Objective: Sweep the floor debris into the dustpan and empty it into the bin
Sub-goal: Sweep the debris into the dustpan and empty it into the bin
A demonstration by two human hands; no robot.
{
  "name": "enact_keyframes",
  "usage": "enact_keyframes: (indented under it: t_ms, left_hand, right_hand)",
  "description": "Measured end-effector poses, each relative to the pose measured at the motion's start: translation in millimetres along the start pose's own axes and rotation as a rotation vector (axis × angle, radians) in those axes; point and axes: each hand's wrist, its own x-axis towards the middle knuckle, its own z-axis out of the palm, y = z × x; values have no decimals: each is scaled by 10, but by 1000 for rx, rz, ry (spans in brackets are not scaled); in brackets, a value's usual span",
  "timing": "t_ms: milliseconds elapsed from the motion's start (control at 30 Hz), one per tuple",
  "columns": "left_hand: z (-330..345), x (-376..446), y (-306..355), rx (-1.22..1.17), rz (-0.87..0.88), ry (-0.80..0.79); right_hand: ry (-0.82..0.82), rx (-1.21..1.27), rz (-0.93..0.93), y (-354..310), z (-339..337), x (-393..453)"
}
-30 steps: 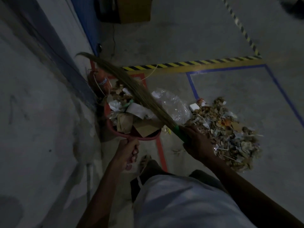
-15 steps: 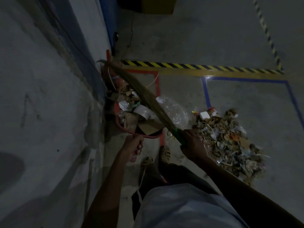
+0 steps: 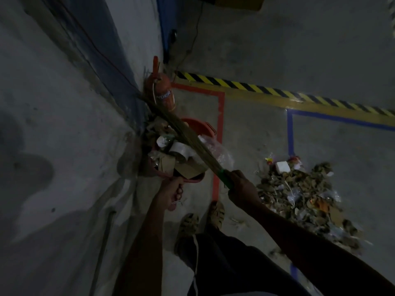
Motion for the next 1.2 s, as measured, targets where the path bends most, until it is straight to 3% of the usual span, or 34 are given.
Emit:
enact_keyframes:
  t_ms: [467,733,1067,1200]
  left_hand:
    - [9,764,96,103,-151,-29]
    - [-28,612,34,166,-207,-51]
    - [-74,619,48,152,-188,-29]
    - [-2,621,46,256,-221,-36]
  right_hand:
    - [38,-24,63,46,336,356]
    - [166,-81,44,-65,344,154]
    - [126,-60,101,6,409,14]
    - [140,-32,156,81,493,-120]
